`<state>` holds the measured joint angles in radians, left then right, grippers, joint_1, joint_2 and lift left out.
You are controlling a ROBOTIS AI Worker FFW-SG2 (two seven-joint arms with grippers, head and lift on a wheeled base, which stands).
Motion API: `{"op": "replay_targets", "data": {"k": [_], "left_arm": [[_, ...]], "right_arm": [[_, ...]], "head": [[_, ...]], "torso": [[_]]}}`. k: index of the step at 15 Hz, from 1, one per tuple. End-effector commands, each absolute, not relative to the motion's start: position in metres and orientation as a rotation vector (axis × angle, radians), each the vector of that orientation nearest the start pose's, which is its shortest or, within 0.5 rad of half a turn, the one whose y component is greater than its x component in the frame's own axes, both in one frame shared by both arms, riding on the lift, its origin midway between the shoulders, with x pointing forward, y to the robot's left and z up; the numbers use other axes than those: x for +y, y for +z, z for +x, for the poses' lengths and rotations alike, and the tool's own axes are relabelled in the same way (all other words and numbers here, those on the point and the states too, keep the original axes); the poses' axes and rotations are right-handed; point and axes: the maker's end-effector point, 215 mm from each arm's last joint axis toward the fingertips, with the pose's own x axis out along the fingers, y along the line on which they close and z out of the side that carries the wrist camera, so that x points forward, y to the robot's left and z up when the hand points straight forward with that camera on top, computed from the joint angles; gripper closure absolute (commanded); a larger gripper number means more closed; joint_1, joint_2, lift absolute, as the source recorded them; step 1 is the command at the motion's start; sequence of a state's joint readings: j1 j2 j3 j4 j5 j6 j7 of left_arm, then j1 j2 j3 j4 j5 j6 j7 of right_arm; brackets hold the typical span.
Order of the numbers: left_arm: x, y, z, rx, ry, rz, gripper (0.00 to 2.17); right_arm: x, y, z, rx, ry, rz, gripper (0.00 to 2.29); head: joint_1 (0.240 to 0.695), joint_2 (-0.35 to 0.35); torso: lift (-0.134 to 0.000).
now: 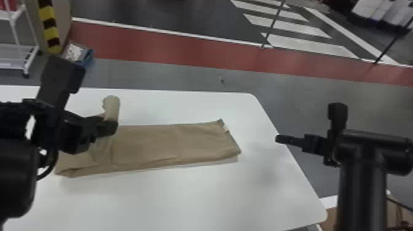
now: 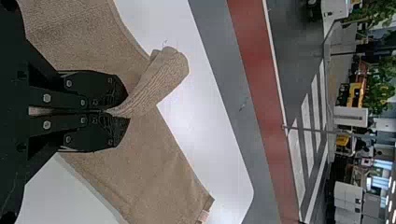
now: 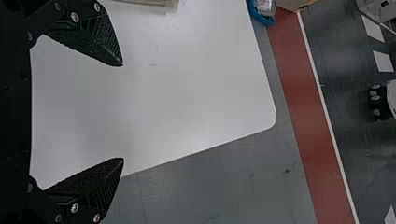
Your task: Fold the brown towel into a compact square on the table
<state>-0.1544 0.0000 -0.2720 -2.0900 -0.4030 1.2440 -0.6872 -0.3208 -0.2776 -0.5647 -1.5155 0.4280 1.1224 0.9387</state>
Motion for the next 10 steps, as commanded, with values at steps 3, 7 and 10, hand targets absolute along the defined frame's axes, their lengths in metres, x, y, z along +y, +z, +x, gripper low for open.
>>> {"op": "replay_targets", "data": {"k": [3, 7, 10], "left_arm": [[0.029, -0.35, 0.525, 0.645, -0.601, 0.24, 2.14], [0.002, -0.364, 0.526, 0.656, -0.6, 0.334, 2.14], [-0.007, -0.37, 0.527, 0.653, -0.594, 0.364, 2.14]], "right_arm": [[-0.526, -0.412, 0.505, 0.786, -0.02, 0.255, 0.18], [-0.532, -0.416, 0.497, 0.785, -0.03, 0.267, 0.18], [-0.535, -0.415, 0.497, 0.777, -0.032, 0.269, 0.18]], "head": [[0.695, -0.35], [0.695, -0.35], [0.695, -0.35]], "torso": [[-0.124], [-0.124], [-0.124]]}}
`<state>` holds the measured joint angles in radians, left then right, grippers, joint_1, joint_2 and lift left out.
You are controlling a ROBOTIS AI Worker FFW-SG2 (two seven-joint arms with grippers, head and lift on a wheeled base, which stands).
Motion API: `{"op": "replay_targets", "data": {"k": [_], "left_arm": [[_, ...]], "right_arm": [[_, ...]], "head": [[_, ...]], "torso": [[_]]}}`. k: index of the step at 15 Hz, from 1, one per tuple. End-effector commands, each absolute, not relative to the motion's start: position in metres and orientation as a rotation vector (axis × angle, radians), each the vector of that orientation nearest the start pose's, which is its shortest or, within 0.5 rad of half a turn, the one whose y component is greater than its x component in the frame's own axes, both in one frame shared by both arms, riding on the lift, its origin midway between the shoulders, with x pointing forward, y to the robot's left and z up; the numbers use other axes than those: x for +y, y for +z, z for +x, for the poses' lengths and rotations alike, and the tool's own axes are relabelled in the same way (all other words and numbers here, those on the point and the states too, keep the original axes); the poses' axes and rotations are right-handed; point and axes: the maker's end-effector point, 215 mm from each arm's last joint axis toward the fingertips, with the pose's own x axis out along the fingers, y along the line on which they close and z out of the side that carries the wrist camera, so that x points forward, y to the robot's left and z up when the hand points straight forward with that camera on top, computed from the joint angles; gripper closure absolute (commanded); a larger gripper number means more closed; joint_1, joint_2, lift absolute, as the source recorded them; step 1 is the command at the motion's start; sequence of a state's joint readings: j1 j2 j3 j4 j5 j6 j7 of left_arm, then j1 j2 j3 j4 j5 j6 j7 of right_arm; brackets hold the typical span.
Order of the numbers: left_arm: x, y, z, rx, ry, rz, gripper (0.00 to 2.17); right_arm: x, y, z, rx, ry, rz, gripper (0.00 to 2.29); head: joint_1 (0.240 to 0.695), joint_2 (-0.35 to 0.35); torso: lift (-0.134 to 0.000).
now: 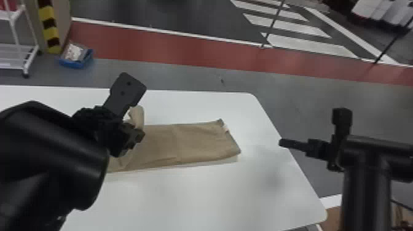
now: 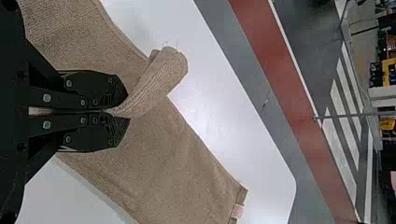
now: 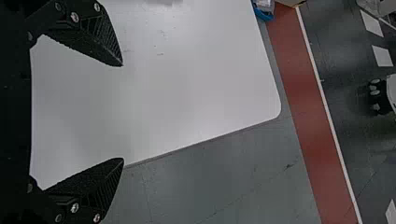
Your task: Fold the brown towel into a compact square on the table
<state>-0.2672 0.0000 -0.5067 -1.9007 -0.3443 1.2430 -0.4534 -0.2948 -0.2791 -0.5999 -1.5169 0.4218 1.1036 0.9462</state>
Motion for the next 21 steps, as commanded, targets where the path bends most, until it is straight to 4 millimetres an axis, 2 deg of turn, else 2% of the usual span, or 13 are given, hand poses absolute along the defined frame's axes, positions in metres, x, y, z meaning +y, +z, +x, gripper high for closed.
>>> {"op": "replay_targets", "data": {"k": [1, 5, 6, 7, 9, 10, 14, 16, 18, 21], "left_arm": [[-0.009, -0.371, 0.529, 0.645, -0.588, 0.371, 2.14], [-0.015, -0.378, 0.538, 0.609, -0.548, 0.436, 2.13], [-0.018, -0.382, 0.539, 0.605, -0.544, 0.445, 1.98], [-0.024, -0.382, 0.539, 0.589, -0.55, 0.449, 1.7], [-0.036, -0.384, 0.533, 0.586, -0.58, 0.453, 0.08], [-0.039, -0.386, 0.529, 0.59, -0.589, 0.46, 0.0], [-0.044, -0.389, 0.523, 0.597, -0.601, 0.467, 0.04], [-0.043, -0.393, 0.519, 0.611, -0.6, 0.464, 0.04], [-0.038, -0.392, 0.516, 0.616, -0.59, 0.452, 0.04], [-0.029, -0.382, 0.512, 0.602, -0.582, 0.398, 0.04]], "right_arm": [[-0.537, -0.415, 0.496, 0.774, -0.036, 0.273, 0.18], [-0.536, -0.415, 0.495, 0.775, -0.033, 0.275, 0.18], [-0.536, -0.415, 0.495, 0.776, -0.032, 0.274, 0.18], [-0.535, -0.417, 0.494, 0.781, -0.032, 0.275, 0.18], [-0.536, -0.42, 0.492, 0.785, -0.033, 0.274, 0.18], [-0.537, -0.42, 0.491, 0.784, -0.036, 0.274, 0.18], [-0.536, -0.417, 0.49, 0.782, -0.037, 0.279, 0.18], [-0.535, -0.408, 0.492, 0.771, -0.039, 0.283, 0.18], [-0.522, -0.393, 0.495, 0.766, -0.027, 0.306, 0.18], [-0.477, -0.373, 0.502, 0.786, 0.024, 0.328, 0.18]], "head": [[0.695, -0.35], [0.695, -0.35], [0.695, -0.35], [0.695, -0.35], [0.695, -0.35], [0.695, -0.35], [0.695, -0.35], [0.695, -0.35], [0.695, -0.35], [0.695, -0.35]], "torso": [[-0.124], [-0.124], [-0.124], [-0.124], [-0.124], [-0.124], [-0.124], [-0.124], [-0.124], [-0.124]]}}
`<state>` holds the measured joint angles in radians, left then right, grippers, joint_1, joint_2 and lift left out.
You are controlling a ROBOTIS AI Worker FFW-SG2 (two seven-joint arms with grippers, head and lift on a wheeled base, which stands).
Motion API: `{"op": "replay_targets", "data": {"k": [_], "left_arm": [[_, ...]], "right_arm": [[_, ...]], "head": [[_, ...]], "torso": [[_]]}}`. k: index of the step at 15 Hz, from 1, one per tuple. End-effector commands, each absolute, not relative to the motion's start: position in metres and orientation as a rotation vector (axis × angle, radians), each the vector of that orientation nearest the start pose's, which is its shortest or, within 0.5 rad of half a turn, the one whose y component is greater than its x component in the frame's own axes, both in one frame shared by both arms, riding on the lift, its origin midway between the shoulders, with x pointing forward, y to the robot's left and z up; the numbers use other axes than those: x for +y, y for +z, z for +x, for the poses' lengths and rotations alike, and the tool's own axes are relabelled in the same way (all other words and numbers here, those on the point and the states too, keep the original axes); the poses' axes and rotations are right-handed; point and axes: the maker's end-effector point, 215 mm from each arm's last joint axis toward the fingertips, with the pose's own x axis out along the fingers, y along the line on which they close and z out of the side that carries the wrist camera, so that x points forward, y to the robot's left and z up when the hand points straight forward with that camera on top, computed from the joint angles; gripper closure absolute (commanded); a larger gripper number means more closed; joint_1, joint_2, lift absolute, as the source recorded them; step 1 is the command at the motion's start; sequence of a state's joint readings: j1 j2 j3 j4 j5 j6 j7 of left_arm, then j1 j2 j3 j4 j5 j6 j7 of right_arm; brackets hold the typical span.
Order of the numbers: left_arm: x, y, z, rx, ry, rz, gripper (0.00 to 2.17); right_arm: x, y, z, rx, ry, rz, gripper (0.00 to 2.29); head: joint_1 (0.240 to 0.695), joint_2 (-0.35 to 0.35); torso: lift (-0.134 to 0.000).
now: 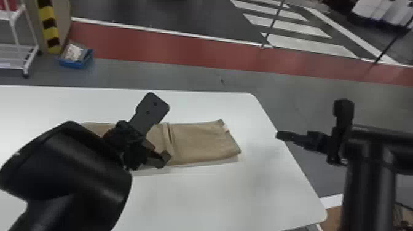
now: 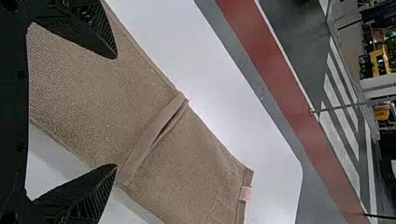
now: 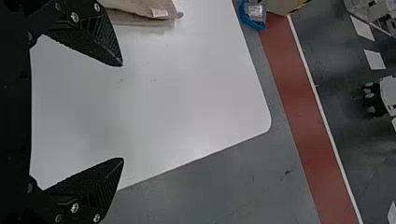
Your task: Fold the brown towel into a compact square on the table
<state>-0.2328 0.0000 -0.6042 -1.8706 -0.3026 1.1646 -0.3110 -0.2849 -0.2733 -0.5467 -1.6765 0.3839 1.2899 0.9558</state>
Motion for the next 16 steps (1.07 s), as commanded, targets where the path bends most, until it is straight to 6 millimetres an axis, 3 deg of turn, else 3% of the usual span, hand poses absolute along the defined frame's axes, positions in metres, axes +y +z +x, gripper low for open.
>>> {"op": "replay_targets", "data": {"k": [1, 2, 7, 13, 16], "left_arm": [[-0.021, -0.38, 0.512, 0.605, -0.577, 0.366, 0.04], [-0.01, -0.38, 0.512, 0.612, -0.568, 0.341, 0.04], [0.088, -0.394, 0.521, 0.636, -0.44, 0.183, 0.04], [0.181, -0.383, 0.53, 0.565, -0.331, 0.023, 0.03], [0.214, -0.385, 0.527, 0.559, -0.299, -0.058, 0.03]], "right_arm": [[-0.452, -0.371, 0.504, 0.797, 0.055, 0.359, 0.18], [-0.429, -0.37, 0.505, 0.81, 0.087, 0.383, 0.18], [-0.322, -0.364, 0.532, 0.865, 0.218, 0.366, 0.18], [-0.21, -0.39, 0.546, 0.961, 0.358, 0.261, 0.18], [-0.173, -0.403, 0.549, 0.993, 0.397, 0.225, 0.18]], "head": [[0.695, -0.35], [0.695, -0.35], [0.695, -0.35], [0.695, -0.134], [0.695, -0.022]], "torso": [[-0.124], [-0.124], [-0.124], [-0.124], [-0.124]]}}
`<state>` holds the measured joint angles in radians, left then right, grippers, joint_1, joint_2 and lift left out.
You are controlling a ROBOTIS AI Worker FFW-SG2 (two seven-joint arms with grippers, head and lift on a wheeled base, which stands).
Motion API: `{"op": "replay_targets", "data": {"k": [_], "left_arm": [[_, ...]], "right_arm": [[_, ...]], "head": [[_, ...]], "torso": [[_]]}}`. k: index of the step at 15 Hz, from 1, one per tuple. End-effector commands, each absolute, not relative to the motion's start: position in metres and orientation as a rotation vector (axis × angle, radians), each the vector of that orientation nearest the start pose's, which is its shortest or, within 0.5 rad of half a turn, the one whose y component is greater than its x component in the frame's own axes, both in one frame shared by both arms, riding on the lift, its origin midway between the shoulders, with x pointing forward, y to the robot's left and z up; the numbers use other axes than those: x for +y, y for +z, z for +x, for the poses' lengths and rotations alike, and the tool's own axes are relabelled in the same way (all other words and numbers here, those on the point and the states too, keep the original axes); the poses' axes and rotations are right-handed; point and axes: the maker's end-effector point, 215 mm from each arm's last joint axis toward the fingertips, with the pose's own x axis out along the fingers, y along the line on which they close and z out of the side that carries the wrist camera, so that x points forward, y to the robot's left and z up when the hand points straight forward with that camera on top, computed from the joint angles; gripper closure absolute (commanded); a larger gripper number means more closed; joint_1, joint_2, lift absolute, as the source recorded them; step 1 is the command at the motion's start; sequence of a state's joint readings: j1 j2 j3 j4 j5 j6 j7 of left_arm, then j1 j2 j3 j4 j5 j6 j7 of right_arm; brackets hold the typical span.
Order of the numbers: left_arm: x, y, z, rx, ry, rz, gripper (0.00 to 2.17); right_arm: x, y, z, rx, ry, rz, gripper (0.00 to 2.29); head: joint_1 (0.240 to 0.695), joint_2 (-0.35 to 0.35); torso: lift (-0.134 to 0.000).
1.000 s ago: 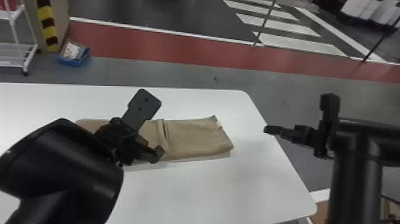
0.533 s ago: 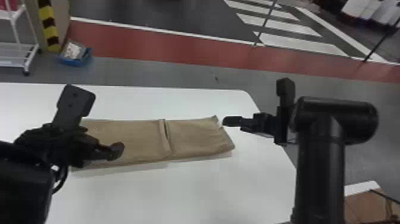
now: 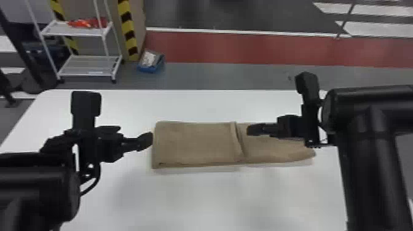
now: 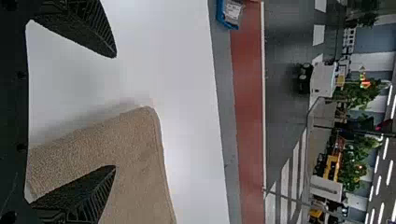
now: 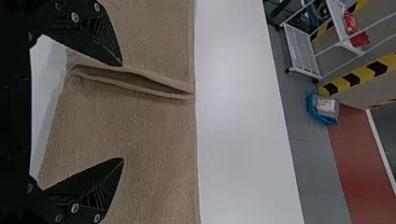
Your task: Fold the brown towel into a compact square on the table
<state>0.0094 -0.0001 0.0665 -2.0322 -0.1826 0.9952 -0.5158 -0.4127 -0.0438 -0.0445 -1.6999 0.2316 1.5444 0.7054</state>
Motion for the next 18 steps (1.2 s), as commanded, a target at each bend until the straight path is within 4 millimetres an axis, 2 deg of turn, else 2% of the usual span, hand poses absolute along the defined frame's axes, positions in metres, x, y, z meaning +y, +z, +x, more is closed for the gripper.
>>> {"op": "replay_targets", "data": {"k": [1, 3, 5, 10, 18], "left_arm": [[0.22, -0.387, 0.525, 0.563, -0.291, -0.068, 0.03], [0.222, -0.389, 0.522, 0.567, -0.294, -0.076, 0.03], [0.226, -0.389, 0.522, 0.565, -0.292, -0.08, 0.03], [0.225, -0.388, 0.522, 0.563, -0.295, -0.079, 0.03], [0.222, -0.392, 0.521, 0.572, -0.3, -0.078, 0.03]], "right_arm": [[-0.166, -0.407, 0.553, 1.003, 0.403, 0.203, 0.18], [-0.155, -0.41, 0.564, 1.025, 0.411, 0.213, 0.18], [-0.155, -0.412, 0.571, 1.055, 0.405, 0.218, 0.19], [-0.151, -0.427, 0.571, 1.099, 0.406, 0.192, 0.19], [-0.145, -0.433, 0.586, 1.068, 0.428, 0.134, 0.29]], "head": [[0.695, 0.003], [0.695, 0.037], [0.695, 0.063], [0.695, 0.07], [0.695, 0.074]], "torso": [[-0.124], [-0.124], [-0.124], [-0.124], [-0.124]]}}
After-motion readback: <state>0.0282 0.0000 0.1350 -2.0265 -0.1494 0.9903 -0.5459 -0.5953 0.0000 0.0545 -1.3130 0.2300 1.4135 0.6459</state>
